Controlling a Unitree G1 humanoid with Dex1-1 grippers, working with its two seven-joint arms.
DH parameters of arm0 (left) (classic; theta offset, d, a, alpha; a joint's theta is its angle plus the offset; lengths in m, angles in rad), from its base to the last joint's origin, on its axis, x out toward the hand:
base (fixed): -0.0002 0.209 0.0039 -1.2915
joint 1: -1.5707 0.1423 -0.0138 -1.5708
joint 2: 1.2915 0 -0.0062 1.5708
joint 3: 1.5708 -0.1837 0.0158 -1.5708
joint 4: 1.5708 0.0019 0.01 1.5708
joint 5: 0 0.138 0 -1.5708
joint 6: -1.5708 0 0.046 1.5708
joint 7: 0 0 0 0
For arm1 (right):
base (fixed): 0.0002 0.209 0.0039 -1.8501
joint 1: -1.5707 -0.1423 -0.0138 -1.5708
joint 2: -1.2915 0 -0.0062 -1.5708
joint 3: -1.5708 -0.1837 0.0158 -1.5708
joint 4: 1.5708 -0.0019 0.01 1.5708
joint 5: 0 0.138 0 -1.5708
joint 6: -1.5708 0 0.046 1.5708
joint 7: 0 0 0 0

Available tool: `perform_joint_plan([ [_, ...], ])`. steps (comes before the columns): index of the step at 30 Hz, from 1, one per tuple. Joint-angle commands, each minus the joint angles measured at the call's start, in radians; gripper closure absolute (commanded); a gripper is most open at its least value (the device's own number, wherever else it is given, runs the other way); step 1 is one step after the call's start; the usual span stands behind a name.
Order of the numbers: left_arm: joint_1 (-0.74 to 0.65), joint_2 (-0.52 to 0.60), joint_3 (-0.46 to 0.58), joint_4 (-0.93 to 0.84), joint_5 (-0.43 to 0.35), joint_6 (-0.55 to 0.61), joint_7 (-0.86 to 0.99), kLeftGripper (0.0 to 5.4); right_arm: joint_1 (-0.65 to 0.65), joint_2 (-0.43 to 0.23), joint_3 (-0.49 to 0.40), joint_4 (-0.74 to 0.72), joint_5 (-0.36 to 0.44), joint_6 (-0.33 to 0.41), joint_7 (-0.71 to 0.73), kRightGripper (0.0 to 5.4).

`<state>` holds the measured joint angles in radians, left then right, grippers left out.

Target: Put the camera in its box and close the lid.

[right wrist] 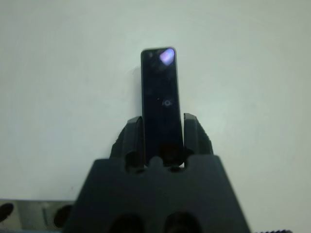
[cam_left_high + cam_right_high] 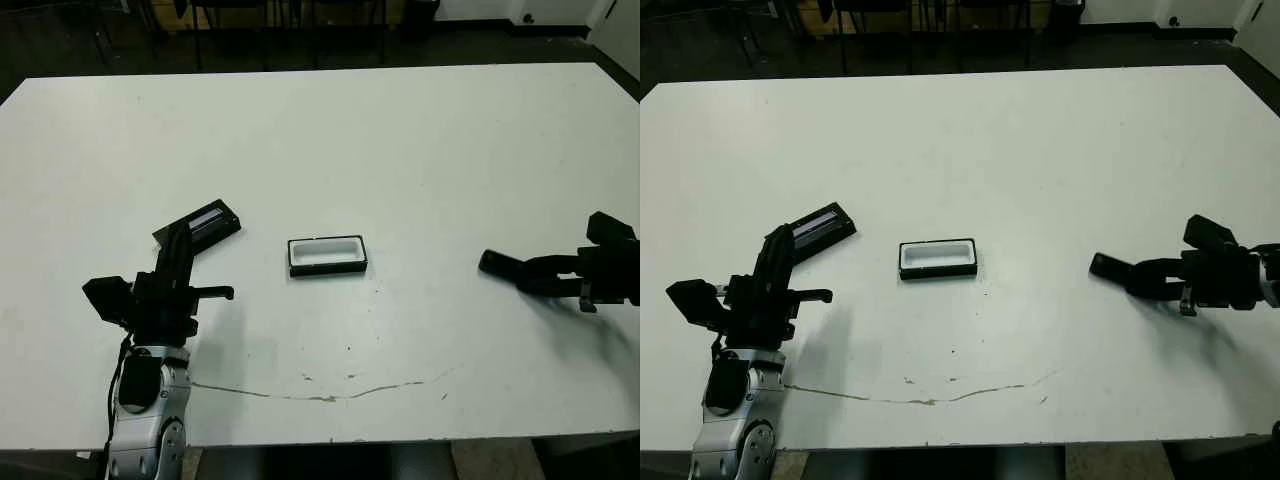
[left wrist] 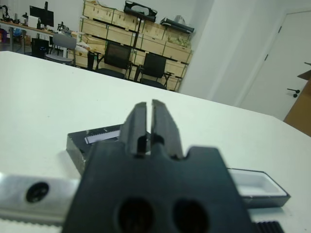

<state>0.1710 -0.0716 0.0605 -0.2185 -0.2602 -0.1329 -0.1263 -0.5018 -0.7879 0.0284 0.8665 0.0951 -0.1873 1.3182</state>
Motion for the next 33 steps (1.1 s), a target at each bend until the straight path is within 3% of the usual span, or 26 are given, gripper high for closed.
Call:
perform_joint_plan([
  [1,0.009,0.009,0.001,0.000,0.001,0.020,0.004,5.40,0.021,0.038,-0.050,-0.026,0.060,0.011,-0.011,4.71],
  [7,0.008,0.006,-0.007,-0.006,0.012,0.027,0.014,5.40,-0.182,0.092,-0.084,0.043,0.156,0.146,0.139,4.71],
  [9,0.007,0.006,-0.008,-0.004,0.014,0.025,0.014,5.40,-0.229,0.094,-0.062,-0.011,0.127,0.147,0.115,4.71],
  [13,0.011,0.005,-0.011,-0.008,0.019,0.026,0.019,5.40,-0.315,0.116,0.040,-0.252,0.052,0.260,0.056,4.72],
  [19,0.014,0.007,-0.013,-0.005,0.023,0.020,0.017,5.40,-0.442,0.226,0.168,-0.323,0.026,0.399,0.082,4.72],
  [25,0.012,0.006,-0.013,0.002,0.027,0.014,0.013,5.40,-0.535,0.330,0.311,-0.237,-0.089,0.349,0.083,4.72],
  [33,0.011,0.003,-0.010,0.008,0.030,0.004,0.015,5.40,-0.542,0.390,0.460,-0.310,-0.249,0.369,0.063,4.72],
])
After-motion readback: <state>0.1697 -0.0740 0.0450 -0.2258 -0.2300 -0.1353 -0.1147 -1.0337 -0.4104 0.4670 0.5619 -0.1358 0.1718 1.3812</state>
